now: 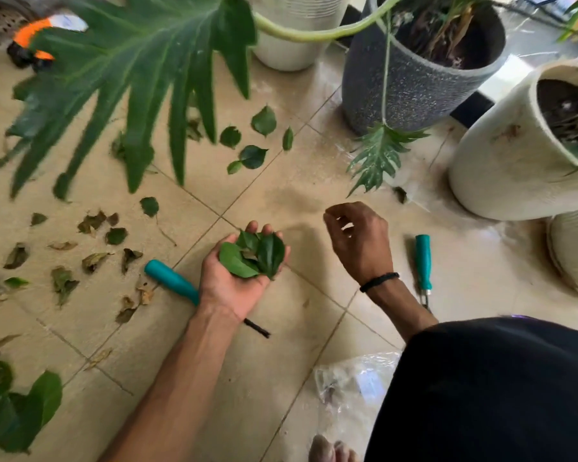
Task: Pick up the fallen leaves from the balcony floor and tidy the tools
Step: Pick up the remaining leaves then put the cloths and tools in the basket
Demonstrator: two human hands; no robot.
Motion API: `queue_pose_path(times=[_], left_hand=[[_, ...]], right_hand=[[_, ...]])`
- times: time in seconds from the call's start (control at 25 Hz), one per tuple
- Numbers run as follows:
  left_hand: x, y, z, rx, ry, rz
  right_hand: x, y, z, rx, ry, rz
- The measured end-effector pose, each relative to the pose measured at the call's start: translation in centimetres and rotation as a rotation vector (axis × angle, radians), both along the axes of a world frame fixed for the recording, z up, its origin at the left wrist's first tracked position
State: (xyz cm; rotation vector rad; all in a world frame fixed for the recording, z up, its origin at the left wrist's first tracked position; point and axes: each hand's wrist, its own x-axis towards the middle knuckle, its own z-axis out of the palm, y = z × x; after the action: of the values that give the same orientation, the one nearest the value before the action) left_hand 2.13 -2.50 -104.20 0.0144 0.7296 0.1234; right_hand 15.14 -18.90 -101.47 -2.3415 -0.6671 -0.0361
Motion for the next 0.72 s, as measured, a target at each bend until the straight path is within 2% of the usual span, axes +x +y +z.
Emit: queue_pose_path(times=[0.12, 0.2, 0.32, 0.44, 0.56, 0.6, 0.72], left_hand=[[-0.3, 0.3, 0.4, 0.021, 0.005, -0.023], [-0.7, 0.7, 0.5, 0.031, -0.005, -0.022], [-0.8, 1.4, 0.4, 0.028, -0.027, -0.006], [-0.8, 1.6, 0.6, 0.022, -0.023, 0.004], [-1.4, 1.7, 1.2, 0.024, -0.013, 0.023], [-1.8, 2.3, 1.5, 0.025, 0.001, 0.027], [-3.2, 3.9, 2.7, 0.023, -0.037, 0.074]], right_hand=[[5.8, -5.0, -3.4, -0.270, -0.039, -0.143], [9.3, -6.6, -4.6, -0.465, 0.043, -0.210], [12.0, -7.1, -5.3, -0.542, 0.165, -0.274], [12.6, -6.3, -5.4, -0.515, 0.079, -0.245], [10.5, -2.7, -3.2, -0.323, 0.053, -0.210], [9.3, -0.7, -2.1, -0.249, 0.080, -0.126], [4.2, 7.1, 3.4, -0.086, 0.348, 0.310]])
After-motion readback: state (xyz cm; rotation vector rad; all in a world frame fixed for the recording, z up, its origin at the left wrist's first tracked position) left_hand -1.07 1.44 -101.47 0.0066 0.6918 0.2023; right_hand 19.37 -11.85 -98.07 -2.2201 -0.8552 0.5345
